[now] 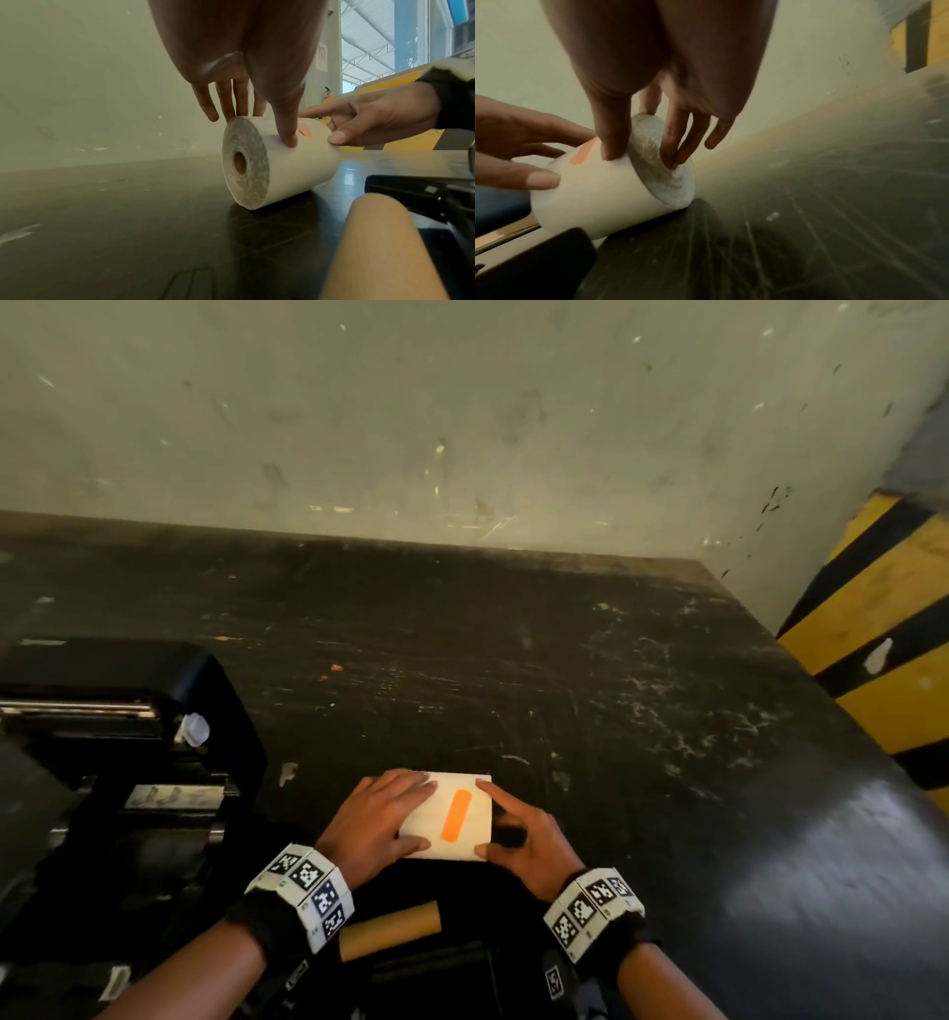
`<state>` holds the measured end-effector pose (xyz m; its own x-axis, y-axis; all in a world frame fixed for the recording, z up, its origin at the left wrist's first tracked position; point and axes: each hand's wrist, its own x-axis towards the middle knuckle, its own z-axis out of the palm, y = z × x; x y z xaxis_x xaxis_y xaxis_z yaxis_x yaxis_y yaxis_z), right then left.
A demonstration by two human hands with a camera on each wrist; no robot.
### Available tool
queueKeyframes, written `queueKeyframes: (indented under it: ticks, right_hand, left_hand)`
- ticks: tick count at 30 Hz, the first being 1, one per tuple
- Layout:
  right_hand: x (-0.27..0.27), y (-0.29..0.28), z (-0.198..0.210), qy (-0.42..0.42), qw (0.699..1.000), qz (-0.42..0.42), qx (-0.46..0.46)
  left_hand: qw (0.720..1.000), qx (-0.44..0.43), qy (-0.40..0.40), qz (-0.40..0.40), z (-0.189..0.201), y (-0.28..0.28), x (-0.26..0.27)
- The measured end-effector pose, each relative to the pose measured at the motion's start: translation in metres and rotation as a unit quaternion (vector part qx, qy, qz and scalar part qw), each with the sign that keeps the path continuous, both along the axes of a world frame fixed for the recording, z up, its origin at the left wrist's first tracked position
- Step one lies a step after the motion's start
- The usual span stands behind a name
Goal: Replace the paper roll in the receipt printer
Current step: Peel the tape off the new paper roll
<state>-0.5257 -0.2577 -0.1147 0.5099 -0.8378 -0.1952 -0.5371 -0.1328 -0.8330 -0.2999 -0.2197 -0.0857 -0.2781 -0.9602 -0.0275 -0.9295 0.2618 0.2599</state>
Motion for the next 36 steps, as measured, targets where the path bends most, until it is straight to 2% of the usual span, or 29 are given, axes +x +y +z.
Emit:
queueKeyframes:
  ticks: [3, 6, 10, 19, 25, 30, 33, 36]
  right_hand:
    - [0.014, -0.001, -0.005, 0.051, 0.998, 0.007, -0.041]
    - [0.021, 0.000, 0.003, 0.128, 0.982, 0.005, -0.136]
    - [0.024, 0.003, 0.012, 0.141, 0.965, -0.001, -0.223]
    - [0.051, -0.002, 0.008, 0.016, 0.972, -0.126, -0.197]
    - [0.057, 0.004, 0.013, 0.007, 0.979, -0.124, -0.162]
    - [0.046, 0.026, 0.025, -0.036, 0.987, -0.062, -0.146]
    - [0.034, 0.039, 0.024, -0.078, 0.986, -0.075, -0.128]
    - [0.015, 0.045, 0.022, -0.078, 0.985, -0.102, -0.113]
  left_hand:
    - [1.000, -0.001, -0.002, 0.026, -0.001, 0.010, 0.008]
    - [0.999, -0.001, -0.008, 0.042, -0.001, 0.015, 0.005]
    - [0.998, -0.006, -0.028, 0.048, 0.002, 0.016, 0.000]
    - [0.998, -0.019, -0.053, 0.031, 0.001, 0.024, -0.002]
    - [0.998, -0.013, -0.055, 0.009, -0.001, 0.017, 0.003]
    - [0.999, 0.019, -0.032, -0.012, 0.001, 0.007, 0.011]
    - [0.999, 0.033, -0.011, -0.005, 0.005, 0.001, 0.013]
    - [0.999, 0.041, 0.010, 0.002, 0.006, -0.003, 0.014]
